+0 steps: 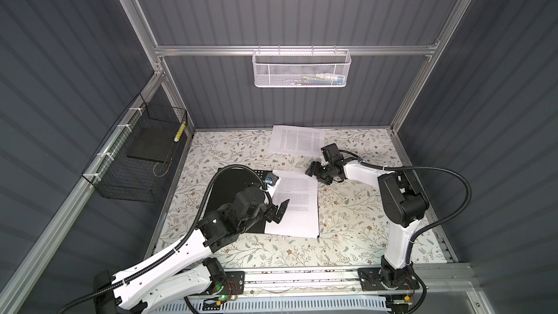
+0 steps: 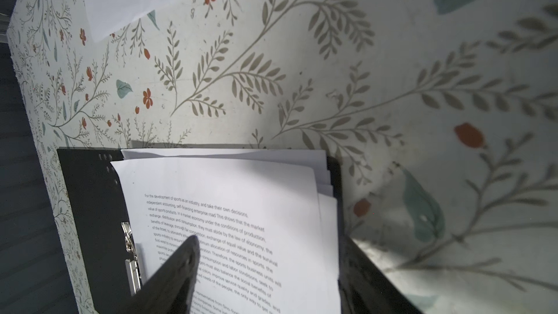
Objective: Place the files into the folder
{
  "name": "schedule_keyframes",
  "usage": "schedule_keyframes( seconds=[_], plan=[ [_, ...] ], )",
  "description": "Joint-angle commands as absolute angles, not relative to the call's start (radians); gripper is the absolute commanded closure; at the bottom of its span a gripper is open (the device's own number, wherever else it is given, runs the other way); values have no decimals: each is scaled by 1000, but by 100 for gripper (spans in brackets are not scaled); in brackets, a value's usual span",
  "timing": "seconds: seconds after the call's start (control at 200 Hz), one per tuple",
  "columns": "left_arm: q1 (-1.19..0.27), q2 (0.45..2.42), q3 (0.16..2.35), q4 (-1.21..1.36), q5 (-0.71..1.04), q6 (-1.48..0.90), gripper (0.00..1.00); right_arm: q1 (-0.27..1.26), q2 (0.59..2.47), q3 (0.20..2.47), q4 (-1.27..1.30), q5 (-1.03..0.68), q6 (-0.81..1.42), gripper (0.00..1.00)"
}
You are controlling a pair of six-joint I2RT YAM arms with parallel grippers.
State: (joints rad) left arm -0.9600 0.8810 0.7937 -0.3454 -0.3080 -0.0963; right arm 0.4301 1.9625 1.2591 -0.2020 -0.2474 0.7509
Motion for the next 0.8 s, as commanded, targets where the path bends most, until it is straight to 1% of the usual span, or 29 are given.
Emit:
schedule_keyframes(
  seconds=[0.0, 0.585, 0.795],
  plan=[
    [-954, 864, 805, -347, -292, -78, 0, 436, 1989, 1282, -224, -260, 745, 29],
    [-954, 859, 804, -348, -292, -75, 0, 448, 2019, 1319, -231, -265, 744, 27],
    [-955, 856, 804, -350, -292, -76, 0, 449, 1997, 1307, -251, -226, 751, 26]
  ],
)
